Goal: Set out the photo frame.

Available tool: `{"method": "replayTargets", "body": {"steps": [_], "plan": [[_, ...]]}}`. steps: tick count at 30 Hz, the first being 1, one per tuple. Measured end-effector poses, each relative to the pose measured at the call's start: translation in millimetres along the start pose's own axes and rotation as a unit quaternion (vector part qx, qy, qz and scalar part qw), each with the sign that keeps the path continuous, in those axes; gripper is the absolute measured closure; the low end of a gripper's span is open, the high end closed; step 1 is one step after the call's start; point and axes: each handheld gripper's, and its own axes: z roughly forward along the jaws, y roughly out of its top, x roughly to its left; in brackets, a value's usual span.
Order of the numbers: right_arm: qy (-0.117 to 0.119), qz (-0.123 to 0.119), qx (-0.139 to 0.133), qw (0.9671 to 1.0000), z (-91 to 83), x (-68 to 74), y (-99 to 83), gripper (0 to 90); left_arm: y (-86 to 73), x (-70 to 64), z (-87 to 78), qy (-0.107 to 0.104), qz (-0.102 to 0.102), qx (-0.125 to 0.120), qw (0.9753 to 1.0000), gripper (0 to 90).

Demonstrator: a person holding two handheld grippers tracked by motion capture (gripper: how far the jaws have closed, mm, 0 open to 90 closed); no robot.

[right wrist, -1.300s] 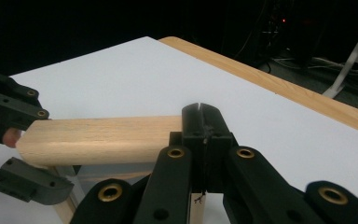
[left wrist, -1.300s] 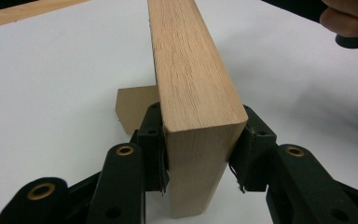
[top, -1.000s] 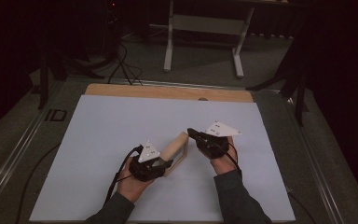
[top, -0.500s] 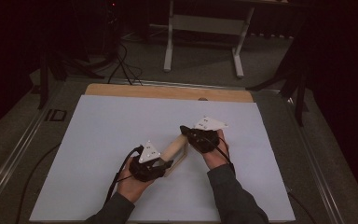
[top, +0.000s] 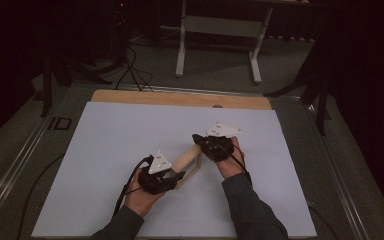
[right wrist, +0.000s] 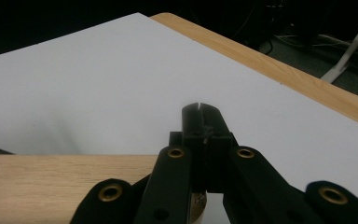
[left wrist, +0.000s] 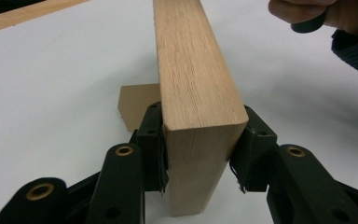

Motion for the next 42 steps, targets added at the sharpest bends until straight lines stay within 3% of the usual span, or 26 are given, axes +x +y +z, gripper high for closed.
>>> {"method": "replayTargets", "body": {"steps": [14,19,24,29,34,42], "plan": [[-0.004,0.0,0.012,0.9999,-5.7,-0.3,-1.1,90.0,-1.8,14.2,-4.5,0.03,-0.032,0.003,0.999,57.0],[0.004,0.002,0.016,0.9999,-9.6,-1.3,-2.4,90.0,-3.8,22.3,-6.1,0.038,-0.06,0.0,0.9975,55.1],[0.011,0.002,0.022,0.9997,-13.3,-1.8,-2.7,89.7,-4.2,24.0,-5.8,0.041,-0.063,-0.002,0.9972,53.7],[0.017,0.012,0.009,0.9997,-15.8,-5.3,-2.8,79.1,-4.8,25.0,-6.1,0.035,-0.064,-0.004,0.9973,53.7],[0.025,0.025,-0.005,0.9994,-24.1,-8.8,-2.0,60.2,-4.7,25.8,-6.9,0.034,-0.065,-0.007,0.9973,53.1],[0.068,0.012,0.0,0.9976,-31.9,-9.9,-7.9,46.1,-5.0,27.3,-7.4,0.03,-0.07,-0.005,0.9971,51.4]]}}
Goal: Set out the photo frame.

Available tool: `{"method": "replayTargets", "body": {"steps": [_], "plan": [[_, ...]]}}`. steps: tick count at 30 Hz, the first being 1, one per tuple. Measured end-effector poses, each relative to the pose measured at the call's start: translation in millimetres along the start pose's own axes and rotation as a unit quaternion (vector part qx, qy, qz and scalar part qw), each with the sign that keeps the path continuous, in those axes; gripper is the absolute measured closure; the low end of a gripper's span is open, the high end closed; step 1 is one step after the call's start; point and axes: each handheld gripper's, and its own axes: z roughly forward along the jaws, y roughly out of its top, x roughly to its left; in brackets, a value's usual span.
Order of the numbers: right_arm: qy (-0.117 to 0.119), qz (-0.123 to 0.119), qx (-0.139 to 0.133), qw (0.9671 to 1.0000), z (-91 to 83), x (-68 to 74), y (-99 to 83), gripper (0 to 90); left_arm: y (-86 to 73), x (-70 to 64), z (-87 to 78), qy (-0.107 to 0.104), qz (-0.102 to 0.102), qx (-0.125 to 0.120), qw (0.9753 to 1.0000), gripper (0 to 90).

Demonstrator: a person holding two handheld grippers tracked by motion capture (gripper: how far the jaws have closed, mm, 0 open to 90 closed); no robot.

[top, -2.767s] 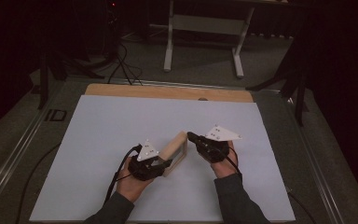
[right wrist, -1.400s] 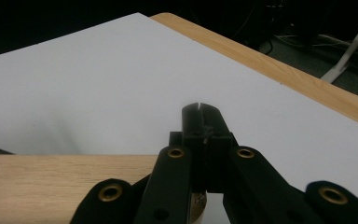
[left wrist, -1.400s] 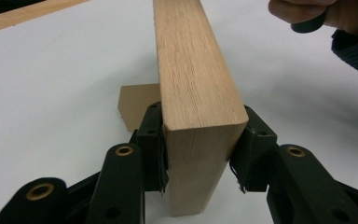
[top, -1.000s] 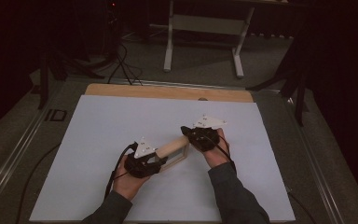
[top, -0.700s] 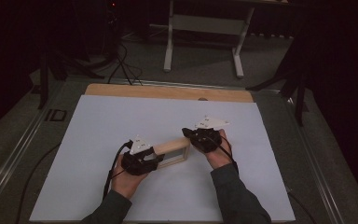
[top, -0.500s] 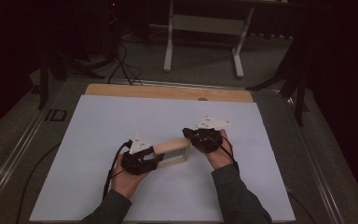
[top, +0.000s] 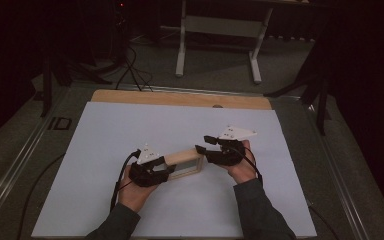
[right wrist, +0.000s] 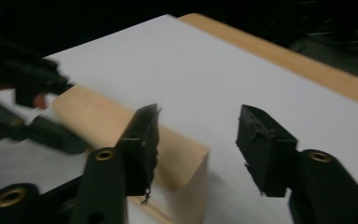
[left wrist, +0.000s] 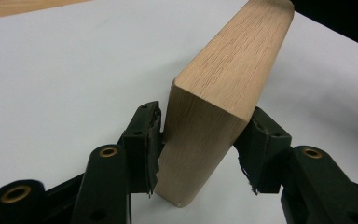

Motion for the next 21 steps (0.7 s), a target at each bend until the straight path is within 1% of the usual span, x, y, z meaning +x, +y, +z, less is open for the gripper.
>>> {"method": "replayTargets", "body": {"steps": [1,2,6,7,8,9,10,11,12,15,18,21], "plan": [[0.011,-0.003,0.004,0.9999,1.0,-0.3,-2.2,42.6,-0.1,0.3,0.0,-0.001,-0.001,0.0,1.0,51.4],[0.028,-0.002,0.014,0.9995,4.1,-0.7,-6.1,38.0,-0.2,0.3,0.0,0.0,-0.001,0.0,1.0,51.4],[0.046,0.0,0.024,0.9987,10.7,-0.1,-10.3,34.4,-0.2,0.5,-0.3,0.002,-0.001,0.0,1.0,51.5],[0.046,0.0,0.024,0.9987,10.7,-0.1,-10.3,34.4,-0.2,0.5,-0.3,0.002,-0.001,0.0,1.0,51.5],[0.056,-0.008,0.031,0.9979,14.1,2.1,-11.5,33.8,-0.1,1.0,-0.7,0.002,-0.001,0.0,1.0,51.4],[0.056,-0.008,0.031,0.9979,14.1,2.1,-11.5,33.8,-0.1,1.0,-0.7,0.002,-0.001,0.0,1.0,51.3],[0.055,-0.02,0.037,0.9976,16.9,4.8,-12.1,32.0,0.0,1.3,-0.7,0.001,-0.002,0.0,1.0,51.3],[0.055,-0.02,0.037,0.9976,16.9,4.8,-12.1,32.0,0.0,1.3,-0.7,0.001,-0.002,0.0,1.0,51.3],[0.052,-0.029,0.04,0.9974,18.6,6.5,-12.5,31.3,0.1,1.9,-0.9,0.003,-0.001,0.0,1.0,51.1],[0.053,-0.032,0.04,0.9973,18.8,6.6,-12.8,31.4,0.3,2.8,-1.0,0.005,0.0,-0.002,1.0,50.9],[0.059,-0.037,0.043,0.9966,19.4,5.7,-13.8,31.1,0.7,4.6,-1.2,0.004,-0.001,-0.003,1.0,50.4],[0.061,-0.039,0.046,0.9963,20.1,5.5,-14.3,31.2,1.0,5.2,-1.2,0.005,-0.002,-0.004,1.0,50.2]]}}
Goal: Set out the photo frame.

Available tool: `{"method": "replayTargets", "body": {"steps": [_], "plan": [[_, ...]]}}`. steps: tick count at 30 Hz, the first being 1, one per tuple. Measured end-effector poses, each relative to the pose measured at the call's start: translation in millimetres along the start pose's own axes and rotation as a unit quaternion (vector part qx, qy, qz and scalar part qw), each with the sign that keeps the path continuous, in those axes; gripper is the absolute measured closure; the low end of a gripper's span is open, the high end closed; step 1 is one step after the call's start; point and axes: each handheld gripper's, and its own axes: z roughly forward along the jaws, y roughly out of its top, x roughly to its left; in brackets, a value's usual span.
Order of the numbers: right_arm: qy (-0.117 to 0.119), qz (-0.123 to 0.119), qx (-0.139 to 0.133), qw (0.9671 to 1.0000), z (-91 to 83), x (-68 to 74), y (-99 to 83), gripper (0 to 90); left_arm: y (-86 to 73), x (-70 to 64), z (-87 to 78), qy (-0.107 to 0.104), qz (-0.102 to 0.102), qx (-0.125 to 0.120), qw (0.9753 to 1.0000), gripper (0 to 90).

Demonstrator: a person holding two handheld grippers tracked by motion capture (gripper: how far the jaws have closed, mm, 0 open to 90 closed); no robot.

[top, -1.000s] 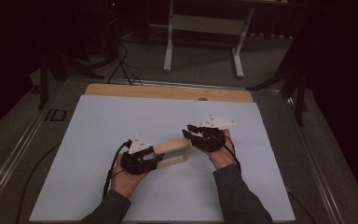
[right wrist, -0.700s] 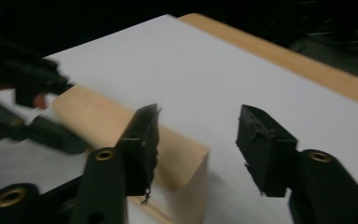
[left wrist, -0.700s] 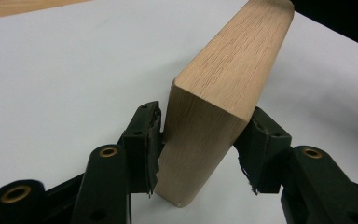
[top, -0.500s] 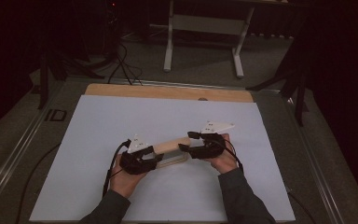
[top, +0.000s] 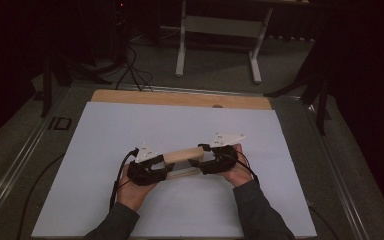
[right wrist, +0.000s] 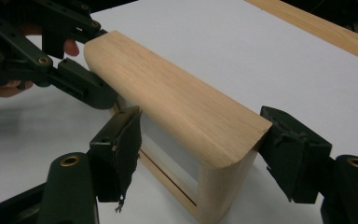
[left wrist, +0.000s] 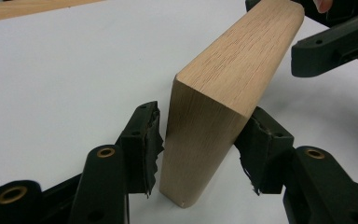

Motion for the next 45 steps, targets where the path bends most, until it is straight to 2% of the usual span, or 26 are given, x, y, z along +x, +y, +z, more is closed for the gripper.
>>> {"method": "replayTargets", "body": {"steps": [7,12,13,18,19,21,28,37,44,45], "plan": [[0.001,-0.002,0.019,0.9998,9.1,-1.1,-3.0,31.7,0.9,2.0,-1.3,0.004,0.003,-0.003,1.0,50.2],[0.002,-0.003,0.02,0.9998,9.7,-0.6,-4.5,35.1,1.2,5.7,-1.4,0.003,-0.006,-0.007,1.0,50.4],[0.003,-0.001,0.018,0.9998,8.7,-0.5,-5.2,38.9,1.3,7.3,-1.6,0.002,-0.012,-0.009,0.9999,51.0],[0.006,-0.002,0.015,0.9999,5.9,-0.9,-6.8,46.5,1.1,10.3,-1.5,-0.004,-0.014,-0.012,0.9998,51.6],[0.002,-0.004,0.014,0.9999,4.5,-1.5,-7.7,50.7,1.0,10.4,-1.1,-0.004,-0.009,-0.014,0.9999,51.6],[0.0,-0.006,0.014,0.9999,3.5,-1.7,-8.0,51.7,0.9,9.7,-0.6,-0.001,-0.002,-0.014,0.9999,51.8],[-0.008,-0.012,0.014,0.9998,3.4,-1.2,-7.6,52.6,0.8,11.0,0.6,0.001,0.002,-0.016,0.9999,52.6],[-0.014,-0.013,0.021,0.9996,4.2,-2.3,-4.6,53.8,6.7,14.4,4.4,0.01,0.027,-0.009,0.9995,52.8],[-0.028,-0.009,0.019,0.9994,13.9,-5.3,1.6,53.3,9.3,23.6,6.3,0.018,0.027,-0.011,0.9994,52.3],[-0.031,-0.011,0.02,0.9992,17.0,-5.3,3.6,53.3,10.3,26.5,6.6,0.026,0.026,-0.013,0.9992,51.8]]}}
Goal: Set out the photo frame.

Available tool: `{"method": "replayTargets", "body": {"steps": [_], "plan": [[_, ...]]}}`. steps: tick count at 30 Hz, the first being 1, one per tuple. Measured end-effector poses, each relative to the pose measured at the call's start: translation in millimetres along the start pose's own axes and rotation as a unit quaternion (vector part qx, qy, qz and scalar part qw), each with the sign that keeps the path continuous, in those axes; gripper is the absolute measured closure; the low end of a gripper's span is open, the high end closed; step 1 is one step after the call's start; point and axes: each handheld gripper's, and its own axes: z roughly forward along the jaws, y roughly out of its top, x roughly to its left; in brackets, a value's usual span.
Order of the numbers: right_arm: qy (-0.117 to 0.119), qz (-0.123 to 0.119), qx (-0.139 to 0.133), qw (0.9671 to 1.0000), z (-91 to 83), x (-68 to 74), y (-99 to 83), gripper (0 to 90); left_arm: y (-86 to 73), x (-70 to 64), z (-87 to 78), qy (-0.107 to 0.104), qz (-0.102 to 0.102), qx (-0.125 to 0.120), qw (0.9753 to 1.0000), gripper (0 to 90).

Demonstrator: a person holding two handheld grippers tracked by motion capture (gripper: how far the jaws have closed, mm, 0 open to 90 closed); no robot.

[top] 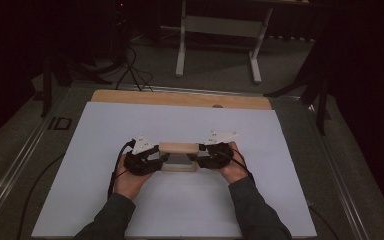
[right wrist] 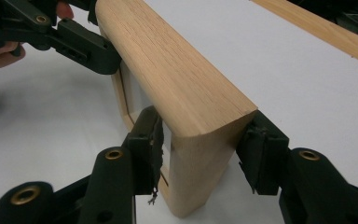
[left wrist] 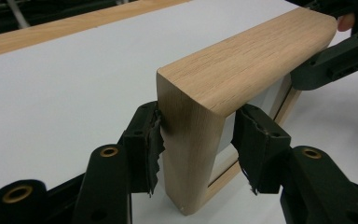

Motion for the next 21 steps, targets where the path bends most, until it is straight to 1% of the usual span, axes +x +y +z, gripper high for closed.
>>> {"method": "replayTargets", "body": {"steps": [1,2,5,10,13,19,20,21], "plan": [[0.0,0.0,0.0,1.0,0.0,0.0,0.0,53.3,0.0,0.0,0.0,0.0,0.0,0.0,1.0,51.6],[-0.003,0.001,0.0,1.0,3.1,0.3,2.2,53.1,0.4,2.6,0.1,0.002,-0.005,-0.001,1.0,51.4],[-0.006,0.001,0.0,1.0,6.4,-0.1,4.7,52.7,1.0,5.0,-0.2,0.007,-0.005,0.001,1.0,51.3],[-0.001,0.006,0.0,1.0,10.7,-1.6,6.9,52.0,1.1,5.4,-1.2,0.014,-0.007,0.004,0.9999,51.4],[0.001,0.006,0.001,1.0,11.5,-3.5,7.6,51.4,1.5,5.2,-0.4,0.015,-0.011,0.002,0.9998,51.5],[-0.003,0.015,-0.001,0.9999,11.6,-8.0,7.4,49.6,3.1,4.2,3.1,0.015,-0.015,0.0,0.9998,52.2],[-0.001,0.021,-0.003,0.9998,11.7,-9.8,6.9,49.4,3.1,4.5,4.5,0.014,-0.024,-0.003,0.9996,52.1],[-0.001,0.022,-0.004,0.9997,11.9,-10.5,6.8,49.3,3.1,4.5,4.5,0.014,-0.024,-0.003,0.9996,52.1]]}}
